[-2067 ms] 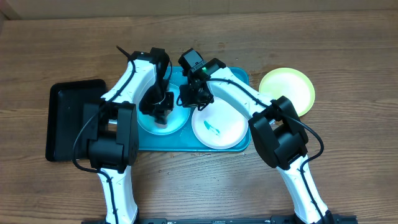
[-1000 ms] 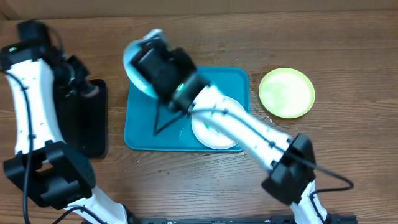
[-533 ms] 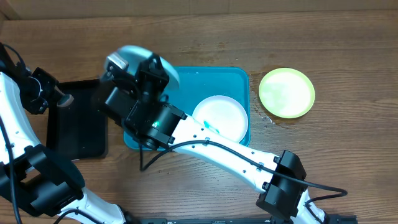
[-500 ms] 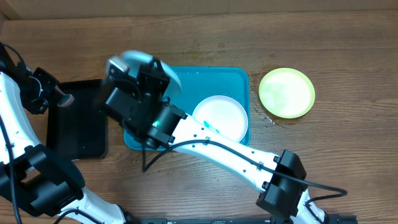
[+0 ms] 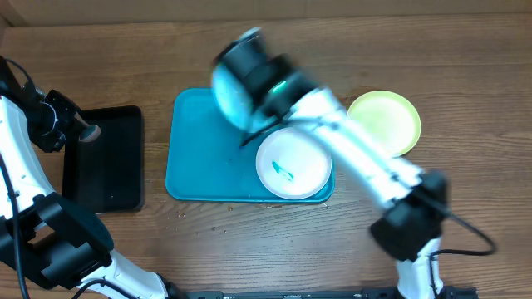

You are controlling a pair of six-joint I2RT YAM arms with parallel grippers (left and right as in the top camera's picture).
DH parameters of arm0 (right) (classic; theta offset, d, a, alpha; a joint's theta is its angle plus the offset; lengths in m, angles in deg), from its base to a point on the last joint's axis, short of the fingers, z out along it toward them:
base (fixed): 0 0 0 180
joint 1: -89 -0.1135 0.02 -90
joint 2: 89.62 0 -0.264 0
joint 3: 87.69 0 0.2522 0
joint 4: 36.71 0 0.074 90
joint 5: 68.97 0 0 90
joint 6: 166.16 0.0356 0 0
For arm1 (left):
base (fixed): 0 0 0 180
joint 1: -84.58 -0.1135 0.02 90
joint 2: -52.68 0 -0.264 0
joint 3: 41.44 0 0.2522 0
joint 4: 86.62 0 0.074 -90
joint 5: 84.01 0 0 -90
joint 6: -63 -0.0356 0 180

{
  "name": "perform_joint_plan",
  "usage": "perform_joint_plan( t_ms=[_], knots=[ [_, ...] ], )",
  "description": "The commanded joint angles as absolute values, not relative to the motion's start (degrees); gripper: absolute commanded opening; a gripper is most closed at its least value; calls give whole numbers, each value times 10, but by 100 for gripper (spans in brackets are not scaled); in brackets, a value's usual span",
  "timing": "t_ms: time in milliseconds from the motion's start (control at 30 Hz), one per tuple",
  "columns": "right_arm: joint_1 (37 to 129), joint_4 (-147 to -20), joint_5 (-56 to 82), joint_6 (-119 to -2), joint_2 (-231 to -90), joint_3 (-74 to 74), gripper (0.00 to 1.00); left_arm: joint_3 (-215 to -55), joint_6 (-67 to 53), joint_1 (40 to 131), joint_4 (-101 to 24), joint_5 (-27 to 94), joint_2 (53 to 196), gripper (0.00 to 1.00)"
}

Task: Clean dirty plates on tray and stack at the side
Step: 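Lift the light blue plate with the right gripper toward the yellow plate, then set the light blue plate down above the yellow plate and release, then regrasp the light blue plate's rim with the right gripper and lift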

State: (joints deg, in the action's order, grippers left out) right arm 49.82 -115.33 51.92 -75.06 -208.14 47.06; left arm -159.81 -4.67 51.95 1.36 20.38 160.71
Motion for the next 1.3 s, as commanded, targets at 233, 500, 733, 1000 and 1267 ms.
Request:
perform_joint_plan(
  t_ms=[233, 500, 733, 1000, 1267],
  knots=[
    [842, -1355, 196, -697, -2038, 464, 4, -1602, -53, 525, 14, 211, 1608, 4],
    [969, -1324, 106, -702, -2048, 386, 4, -1602, -51, 525, 12, 222, 1608, 4],
    [961, -1224, -36, -701, -2048, 373, 50, -1602, -51, 525, 10, 222, 1608, 4],
    [860, -1032, 76, -564, -2079, 369, 74, -1602, -51, 525, 8, 222, 1608, 4],
    [787, -903, 203, -454, -2193, 370, 72, -1602, -52, 525, 8, 222, 1608, 4]
  ],
)
